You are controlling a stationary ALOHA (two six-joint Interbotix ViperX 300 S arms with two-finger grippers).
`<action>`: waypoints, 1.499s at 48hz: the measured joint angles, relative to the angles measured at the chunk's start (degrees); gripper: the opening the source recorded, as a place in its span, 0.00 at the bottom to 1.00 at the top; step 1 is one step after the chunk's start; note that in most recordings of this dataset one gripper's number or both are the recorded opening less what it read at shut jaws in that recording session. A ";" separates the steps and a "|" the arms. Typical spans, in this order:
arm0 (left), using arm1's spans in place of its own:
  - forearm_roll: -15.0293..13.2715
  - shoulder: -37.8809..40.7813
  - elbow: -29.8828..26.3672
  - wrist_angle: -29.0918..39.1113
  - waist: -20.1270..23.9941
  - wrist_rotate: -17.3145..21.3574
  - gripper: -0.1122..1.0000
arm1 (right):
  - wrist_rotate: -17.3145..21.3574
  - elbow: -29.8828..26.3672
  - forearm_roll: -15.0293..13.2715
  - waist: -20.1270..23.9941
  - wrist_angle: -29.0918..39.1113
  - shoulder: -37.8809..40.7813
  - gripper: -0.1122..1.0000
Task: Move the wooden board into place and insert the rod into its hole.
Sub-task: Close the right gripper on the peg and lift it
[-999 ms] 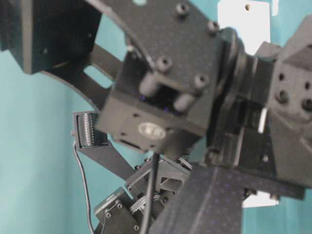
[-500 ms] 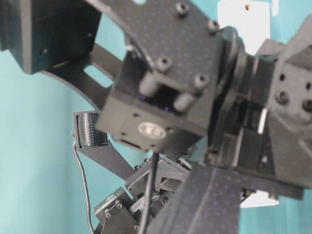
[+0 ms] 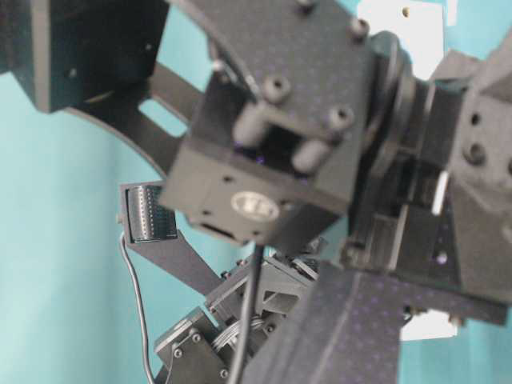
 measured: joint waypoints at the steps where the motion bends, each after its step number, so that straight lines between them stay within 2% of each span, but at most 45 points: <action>1: -0.09 0.00 0.00 0.00 0.00 0.00 0.62 | 0.00 0.00 0.00 0.00 0.00 0.00 0.33; 7: -0.09 0.00 0.00 0.00 0.09 0.00 0.62 | 0.00 0.00 -0.26 0.00 -0.09 0.09 0.32; 15: 0.00 0.00 0.00 0.00 0.09 0.00 0.62 | 0.00 -0.18 -1.05 0.09 -0.26 0.09 0.19; 33: 0.00 0.00 0.00 0.00 0.00 0.00 0.62 | -0.09 -0.26 -2.55 0.00 0.53 0.00 0.19; 47: -0.09 0.00 0.00 0.00 0.00 0.00 0.62 | -0.09 2.99 -7.56 -2.02 0.09 -6.50 0.19; 54: 0.00 0.00 0.00 0.00 0.00 0.00 0.62 | 0.09 7.21 -8.96 -4.13 -4.57 -12.22 0.19; 72: 0.00 0.00 0.00 0.00 -0.09 0.00 0.62 | -0.09 20.83 -9.32 -5.71 -20.83 -22.32 0.19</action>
